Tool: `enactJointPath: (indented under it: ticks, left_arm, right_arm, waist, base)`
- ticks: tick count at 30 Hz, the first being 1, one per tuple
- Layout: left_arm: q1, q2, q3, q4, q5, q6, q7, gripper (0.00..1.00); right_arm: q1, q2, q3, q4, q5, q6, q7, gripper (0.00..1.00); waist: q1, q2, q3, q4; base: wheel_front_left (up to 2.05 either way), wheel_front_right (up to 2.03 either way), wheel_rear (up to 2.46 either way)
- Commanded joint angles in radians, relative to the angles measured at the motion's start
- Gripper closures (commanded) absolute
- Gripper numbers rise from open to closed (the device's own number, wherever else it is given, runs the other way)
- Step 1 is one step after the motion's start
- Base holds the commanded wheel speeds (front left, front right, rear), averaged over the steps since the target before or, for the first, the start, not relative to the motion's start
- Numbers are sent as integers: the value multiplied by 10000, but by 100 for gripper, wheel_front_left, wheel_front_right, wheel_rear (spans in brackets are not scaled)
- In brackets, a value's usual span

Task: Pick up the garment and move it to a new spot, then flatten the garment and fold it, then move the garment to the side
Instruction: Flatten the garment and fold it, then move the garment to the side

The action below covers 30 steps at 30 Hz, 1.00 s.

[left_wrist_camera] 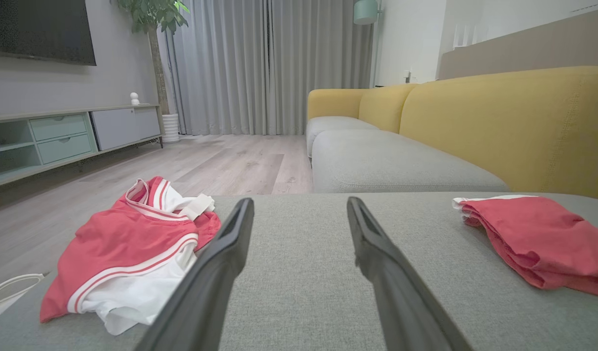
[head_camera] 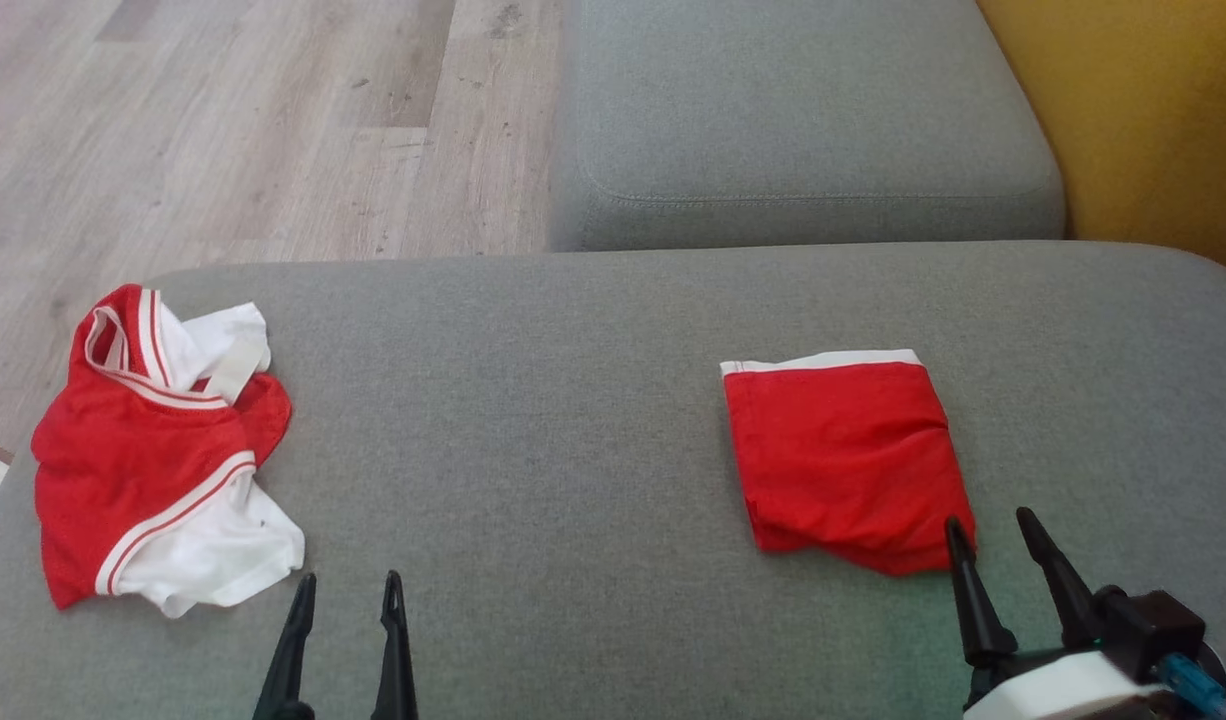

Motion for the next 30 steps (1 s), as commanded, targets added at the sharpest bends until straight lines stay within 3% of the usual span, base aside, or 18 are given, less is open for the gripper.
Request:
enactJointPath:
  ticks: [1, 21, 30]
  left_arm:
    - [-357, -58, 351, -335, 52, 41, -51, 0]
    - [-696, -63, 151, -173, -175, 196, -51, 0]
    - [-1242, -64, -266, -187, -299, 322, -51, 0]
  right_arm:
    - [-291, -92, 175, -316, -66, -7, -135, 0]
    - [-265, -133, -96, -224, -275, -7, -135, 0]
    - [-1671, -712, -321, 1304, -432, -7, 169, 0]
  waist:
    - [0, -1, -8, -4]
    - [0, -1, 254, 91]
    - [0, -1, 1165, 170]
  base:
    - [0, 0, 0]
    - [0, 0, 0]
    - [0, 0, 0]
